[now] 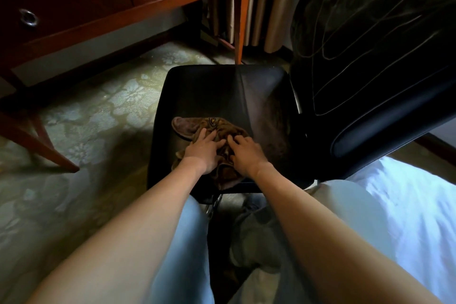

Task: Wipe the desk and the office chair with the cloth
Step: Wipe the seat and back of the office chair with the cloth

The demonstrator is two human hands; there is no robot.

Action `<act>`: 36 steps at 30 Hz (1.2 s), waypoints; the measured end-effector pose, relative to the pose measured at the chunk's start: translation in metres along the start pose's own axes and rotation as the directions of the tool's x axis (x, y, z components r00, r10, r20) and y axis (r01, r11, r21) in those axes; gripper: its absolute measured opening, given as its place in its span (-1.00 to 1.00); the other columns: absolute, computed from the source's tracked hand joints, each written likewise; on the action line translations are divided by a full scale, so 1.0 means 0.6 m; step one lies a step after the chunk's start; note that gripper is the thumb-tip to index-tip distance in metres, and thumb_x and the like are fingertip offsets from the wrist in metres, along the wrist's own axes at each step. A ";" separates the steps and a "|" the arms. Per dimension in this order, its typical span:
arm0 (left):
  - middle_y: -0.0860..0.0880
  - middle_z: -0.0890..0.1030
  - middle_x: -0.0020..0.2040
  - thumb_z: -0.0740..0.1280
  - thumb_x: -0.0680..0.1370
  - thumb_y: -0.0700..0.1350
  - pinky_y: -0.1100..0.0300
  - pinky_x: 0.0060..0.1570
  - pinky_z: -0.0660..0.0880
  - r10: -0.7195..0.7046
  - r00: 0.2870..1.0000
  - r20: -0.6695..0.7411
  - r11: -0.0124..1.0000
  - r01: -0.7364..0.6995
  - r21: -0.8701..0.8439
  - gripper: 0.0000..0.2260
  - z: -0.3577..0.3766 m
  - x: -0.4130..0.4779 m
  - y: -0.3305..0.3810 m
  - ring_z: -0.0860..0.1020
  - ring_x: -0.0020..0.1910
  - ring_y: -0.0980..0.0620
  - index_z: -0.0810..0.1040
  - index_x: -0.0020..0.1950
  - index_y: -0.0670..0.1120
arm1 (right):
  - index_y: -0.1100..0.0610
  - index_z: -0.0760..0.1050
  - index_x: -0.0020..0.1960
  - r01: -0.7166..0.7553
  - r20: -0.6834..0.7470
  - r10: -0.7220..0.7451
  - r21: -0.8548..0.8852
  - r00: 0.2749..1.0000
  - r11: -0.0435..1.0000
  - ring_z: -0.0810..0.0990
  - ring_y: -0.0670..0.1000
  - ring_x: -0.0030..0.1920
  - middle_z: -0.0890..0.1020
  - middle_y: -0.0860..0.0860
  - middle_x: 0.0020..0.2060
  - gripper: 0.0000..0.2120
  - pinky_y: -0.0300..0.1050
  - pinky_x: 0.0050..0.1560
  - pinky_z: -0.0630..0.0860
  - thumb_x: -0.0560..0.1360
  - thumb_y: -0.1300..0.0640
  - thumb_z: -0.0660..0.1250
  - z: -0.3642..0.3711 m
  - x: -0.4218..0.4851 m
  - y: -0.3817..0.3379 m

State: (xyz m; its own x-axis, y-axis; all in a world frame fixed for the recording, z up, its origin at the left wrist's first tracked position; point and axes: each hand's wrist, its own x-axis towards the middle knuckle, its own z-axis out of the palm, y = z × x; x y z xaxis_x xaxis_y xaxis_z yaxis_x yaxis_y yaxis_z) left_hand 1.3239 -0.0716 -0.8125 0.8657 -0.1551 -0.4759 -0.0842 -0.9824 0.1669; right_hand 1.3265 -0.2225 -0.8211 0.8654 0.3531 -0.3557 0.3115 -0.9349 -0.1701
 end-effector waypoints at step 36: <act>0.07 0.00 0.65 0.19 0.65 0.13 -0.18 0.40 0.36 0.090 0.983 -0.157 0.992 -0.075 0.099 -0.48 -0.001 -0.031 0.029 -0.07 0.63 -0.08 0.13 0.60 0.23 | 0.09 0.00 0.64 -0.105 -0.290 0.132 0.109 0.948 0.988 0.23 0.15 0.49 0.26 0.09 0.53 -0.33 0.02 0.46 0.23 0.63 0.03 0.23 0.041 -0.064 0.000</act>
State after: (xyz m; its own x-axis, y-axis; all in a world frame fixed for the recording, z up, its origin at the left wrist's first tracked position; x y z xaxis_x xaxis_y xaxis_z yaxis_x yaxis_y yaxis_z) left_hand 1.3065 -0.0860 -0.8003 0.9214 -0.2244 -0.3172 -0.1972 -0.9735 0.1157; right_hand 1.2835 -0.2350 -0.8302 0.9752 0.2004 -0.0936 0.1745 -0.9571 -0.2312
